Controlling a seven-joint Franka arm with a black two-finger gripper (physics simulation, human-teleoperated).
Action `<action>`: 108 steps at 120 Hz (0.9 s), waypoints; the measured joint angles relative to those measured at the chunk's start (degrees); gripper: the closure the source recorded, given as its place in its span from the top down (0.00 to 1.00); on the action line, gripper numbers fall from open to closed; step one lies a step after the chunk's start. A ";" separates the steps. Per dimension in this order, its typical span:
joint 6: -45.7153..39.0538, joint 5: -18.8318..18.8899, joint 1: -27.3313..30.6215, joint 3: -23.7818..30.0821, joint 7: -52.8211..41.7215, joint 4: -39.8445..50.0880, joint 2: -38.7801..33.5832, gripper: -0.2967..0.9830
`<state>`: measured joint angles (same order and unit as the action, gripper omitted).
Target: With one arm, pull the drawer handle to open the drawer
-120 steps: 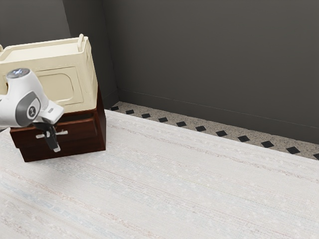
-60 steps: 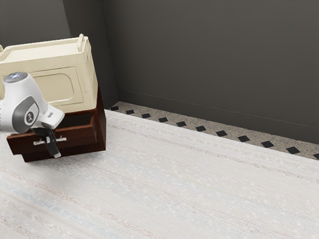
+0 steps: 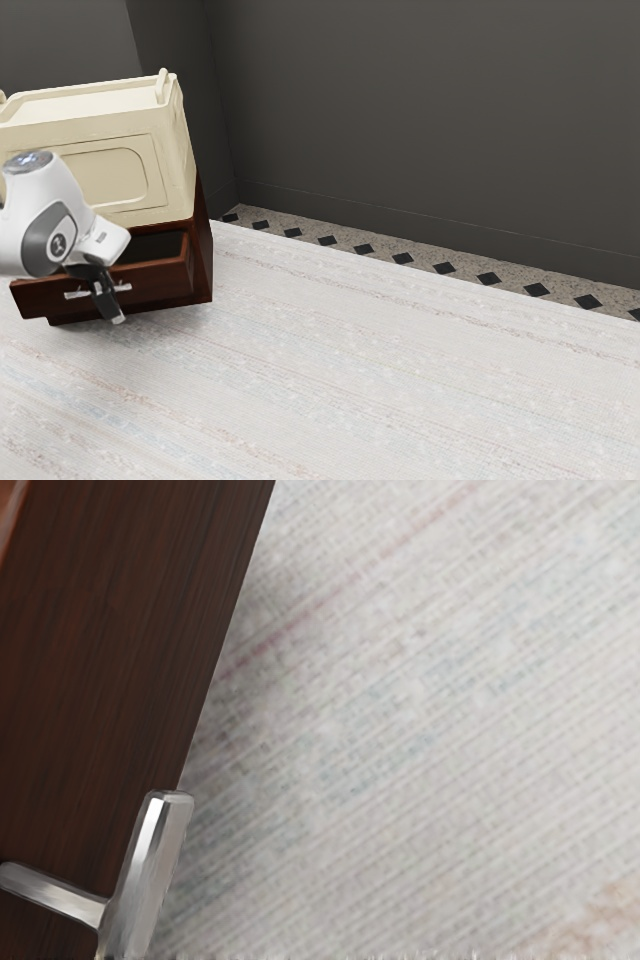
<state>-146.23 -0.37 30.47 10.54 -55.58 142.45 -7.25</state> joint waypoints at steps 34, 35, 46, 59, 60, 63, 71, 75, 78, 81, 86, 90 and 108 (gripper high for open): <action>-0.37 -0.99 0.01 0.00 0.38 2.01 -0.98 0.77; -0.38 -1.02 0.01 0.00 0.39 2.04 -1.01 0.77; -0.54 -1.68 0.02 0.01 0.48 2.44 -1.25 0.77; -0.73 -2.68 0.01 0.10 0.56 3.34 -2.01 0.77; -0.74 -2.77 0.01 0.11 0.57 3.42 -2.04 0.77; -0.77 -2.99 0.01 0.14 0.59 3.60 -2.14 0.77; -0.84 -3.69 0.06 0.36 0.63 4.19 -2.57 0.77; -0.86 -4.01 0.07 0.49 0.65 4.40 -2.79 0.77; -0.88 -4.22 0.06 0.63 0.67 4.51 -2.91 0.77; -0.89 -4.44 0.05 0.78 0.68 4.58 -3.02 0.77; -0.90 -4.74 0.04 0.95 0.70 4.69 -3.16 0.77; -0.90 -4.96 0.05 1.08 0.72 4.73 -3.25 0.77; -0.91 -5.59 0.04 1.80 0.79 5.41 -4.23 0.76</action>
<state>-147.14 -5.96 30.51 12.34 -54.79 147.86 -11.48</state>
